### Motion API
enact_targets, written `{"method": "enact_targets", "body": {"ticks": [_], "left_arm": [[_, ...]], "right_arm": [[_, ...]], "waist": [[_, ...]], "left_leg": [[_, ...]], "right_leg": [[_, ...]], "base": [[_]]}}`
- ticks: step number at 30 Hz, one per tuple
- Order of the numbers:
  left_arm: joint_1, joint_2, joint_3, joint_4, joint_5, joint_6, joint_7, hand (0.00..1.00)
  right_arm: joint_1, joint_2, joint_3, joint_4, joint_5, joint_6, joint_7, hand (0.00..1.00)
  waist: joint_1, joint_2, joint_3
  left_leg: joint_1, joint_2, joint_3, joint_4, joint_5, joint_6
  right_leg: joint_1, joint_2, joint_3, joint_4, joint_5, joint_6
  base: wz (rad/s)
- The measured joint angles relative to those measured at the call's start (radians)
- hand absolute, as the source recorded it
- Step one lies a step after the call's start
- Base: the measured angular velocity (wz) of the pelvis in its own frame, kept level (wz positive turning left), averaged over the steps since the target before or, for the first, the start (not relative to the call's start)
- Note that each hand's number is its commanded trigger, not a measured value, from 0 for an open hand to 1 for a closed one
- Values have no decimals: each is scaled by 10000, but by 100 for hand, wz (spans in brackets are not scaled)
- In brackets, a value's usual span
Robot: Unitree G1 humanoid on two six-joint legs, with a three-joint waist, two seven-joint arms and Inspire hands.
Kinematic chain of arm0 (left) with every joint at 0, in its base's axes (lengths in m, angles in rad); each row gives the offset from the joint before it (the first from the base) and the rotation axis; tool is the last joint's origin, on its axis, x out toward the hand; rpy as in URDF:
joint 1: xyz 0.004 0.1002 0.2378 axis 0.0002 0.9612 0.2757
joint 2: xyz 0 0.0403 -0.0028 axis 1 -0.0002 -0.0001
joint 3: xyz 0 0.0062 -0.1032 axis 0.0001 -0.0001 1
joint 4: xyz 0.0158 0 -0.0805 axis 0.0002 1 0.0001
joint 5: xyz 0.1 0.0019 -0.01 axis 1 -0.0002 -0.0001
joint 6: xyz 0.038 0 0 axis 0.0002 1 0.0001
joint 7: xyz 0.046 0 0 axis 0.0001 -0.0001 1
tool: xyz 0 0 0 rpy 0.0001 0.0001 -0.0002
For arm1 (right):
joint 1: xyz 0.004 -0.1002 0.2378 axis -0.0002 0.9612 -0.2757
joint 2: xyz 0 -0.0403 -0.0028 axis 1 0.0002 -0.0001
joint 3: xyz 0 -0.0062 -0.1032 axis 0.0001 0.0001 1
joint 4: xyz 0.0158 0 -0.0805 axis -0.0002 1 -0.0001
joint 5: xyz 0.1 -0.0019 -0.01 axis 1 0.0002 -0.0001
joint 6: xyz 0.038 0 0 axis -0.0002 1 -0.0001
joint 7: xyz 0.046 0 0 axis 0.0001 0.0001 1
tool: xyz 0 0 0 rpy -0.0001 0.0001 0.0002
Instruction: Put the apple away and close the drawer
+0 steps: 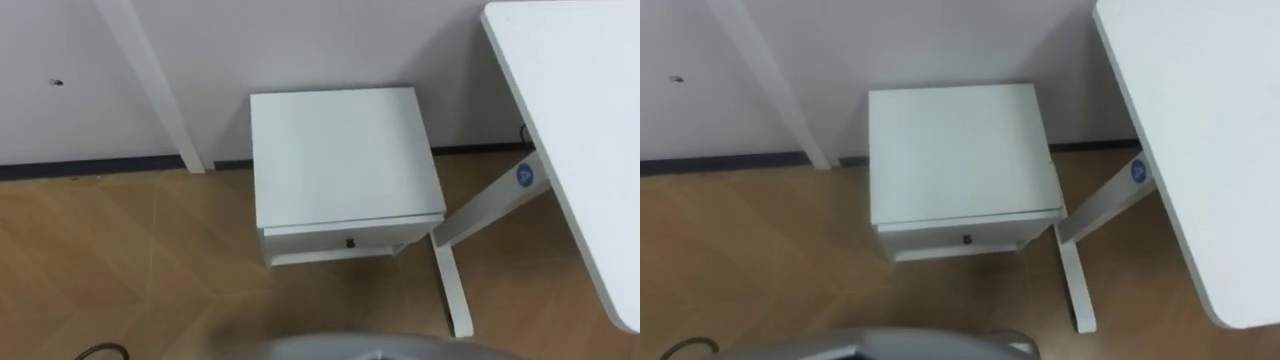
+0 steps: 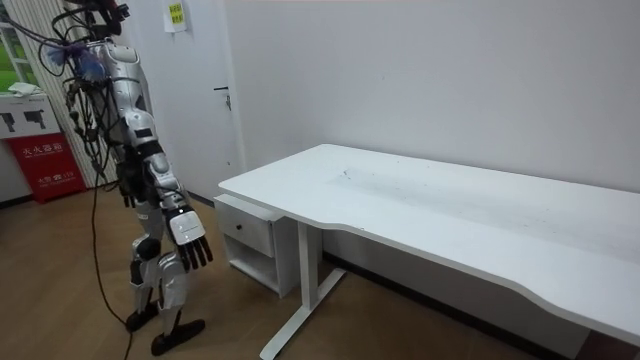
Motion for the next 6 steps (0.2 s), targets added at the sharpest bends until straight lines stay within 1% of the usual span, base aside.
{"method": "enact_targets", "body": {"ticks": [1, 2, 3, 6], "left_arm": [[12, -2, 0, 23, 3, 3, -1, 0], [34, -6, 2, 23, 2, 3, -2, 0], [82, -9, 4, 27, 12, 4, -2, 0], [79, -51, 5, 27, 17, -5, -16, 0]], "right_arm": [[4, 12, -1, 63, -15, 0, 35, 0], [-12, 20, -11, 111, -37, 1, 45, 0], [-27, 50, -5, 206, -39, -2, 49, 0], [-30, 111, -3, 329, -37, 3, 118, 0]], "waist": [[-5, 26, 4], [-10, 33, 9], [2, 43, 12], [-5, 79, 16]], "left_leg": [[48, -12, -186, -27, 2, 1], [85, -16, -234, -44, 2, 1], [149, -23, -377, -60, 2, 1], [226, -25, -435, -70, 2, 1]], "right_leg": [[21, 5, -8, 9, 0, 0], [50, 10, -21, 3, 1, -2], [127, 17, -26, -12, 2, -4], [228, 24, -14, -20, 3, -4]], "base": [[0], [-4], [0], [3]]}}
